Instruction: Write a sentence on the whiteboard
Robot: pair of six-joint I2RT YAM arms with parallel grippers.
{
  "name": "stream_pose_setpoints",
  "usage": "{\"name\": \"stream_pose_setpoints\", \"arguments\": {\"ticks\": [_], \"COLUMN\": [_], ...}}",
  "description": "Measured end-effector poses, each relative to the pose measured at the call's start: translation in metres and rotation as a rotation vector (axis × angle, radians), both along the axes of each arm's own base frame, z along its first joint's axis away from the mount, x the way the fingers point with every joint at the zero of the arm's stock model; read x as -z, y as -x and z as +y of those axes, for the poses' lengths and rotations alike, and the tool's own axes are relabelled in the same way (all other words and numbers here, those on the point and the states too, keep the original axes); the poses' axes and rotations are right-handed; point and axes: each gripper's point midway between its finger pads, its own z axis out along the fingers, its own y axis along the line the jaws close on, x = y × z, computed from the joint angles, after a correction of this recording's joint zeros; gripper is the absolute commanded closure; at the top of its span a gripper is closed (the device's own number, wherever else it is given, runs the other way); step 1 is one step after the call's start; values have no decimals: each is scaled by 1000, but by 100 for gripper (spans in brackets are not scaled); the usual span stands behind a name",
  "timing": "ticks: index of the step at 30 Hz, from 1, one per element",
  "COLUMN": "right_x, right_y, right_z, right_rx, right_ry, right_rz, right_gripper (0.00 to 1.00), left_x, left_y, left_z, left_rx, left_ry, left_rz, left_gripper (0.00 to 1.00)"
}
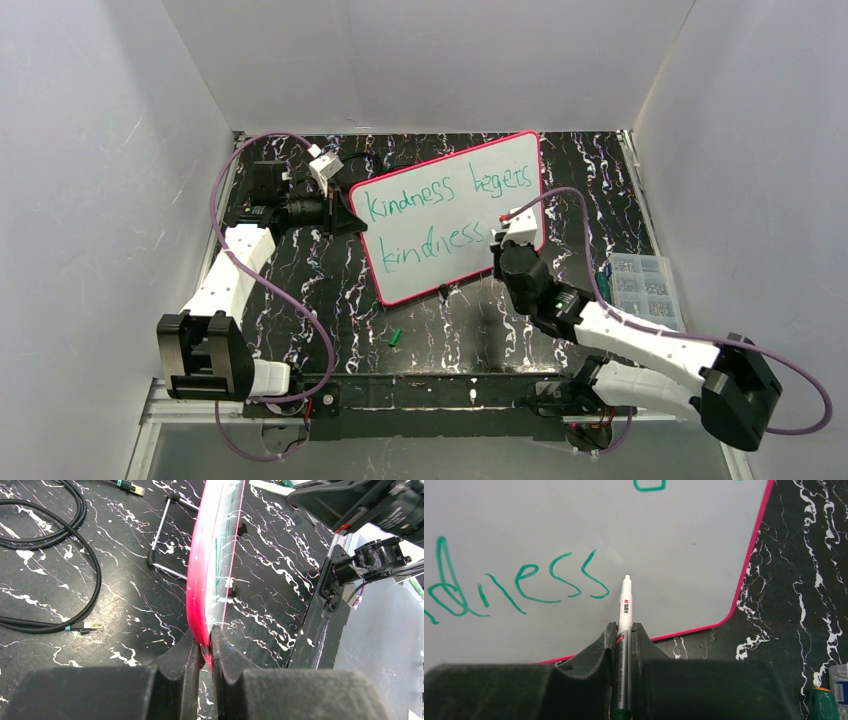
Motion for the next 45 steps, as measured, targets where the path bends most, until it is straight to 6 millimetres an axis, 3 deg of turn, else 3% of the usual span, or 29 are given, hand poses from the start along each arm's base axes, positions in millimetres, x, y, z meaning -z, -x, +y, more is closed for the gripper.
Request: {"name": "stream_pose_setpoints", "arguments": {"ticks": [3, 8, 11, 15, 16, 17, 24, 32, 37, 45], "right_x": [-19, -41, -51, -57, -58, -59, -63, -67, -73, -57], "right_y": [5, 14, 19, 22, 23, 24, 32, 45, 51, 62], "right_z": [-7, -17, -18, -13, -11, -9, 0, -1, -1, 10], "right_rx": [-1, -9, -30, -69, -81, -93, -151, -202, -224, -264], "right_ry": [-46, -97, -122, -142, -143, -142, -145, -180, -210, -220], "right_rz": [-30, -65, -84, -87, -83, -76, -19, 2, -3, 112], "right_gripper": [99, 99, 99, 99, 99, 99, 99, 99, 99, 99], "left_x": [0, 1, -1, -4, -4, -4, 1, -10, -13, -2], "left_y": [0, -2, -3, 3, 4, 6, 19, 37, 46, 75], "left_z": [0, 4, 11, 17, 19, 21, 39, 42, 47, 50], "left_rx": [-1, -31, -72, -123, -138, -156, -310, -377, -456, -588], "left_ry": [-1, -29, -58, -82, -88, -96, -141, -94, -82, -91], "left_rz": [-1, -26, -70, -110, -117, -125, -131, -132, -53, 148], "left_gripper": [93, 59, 44, 33, 19, 14, 12, 12, 16, 22]}}
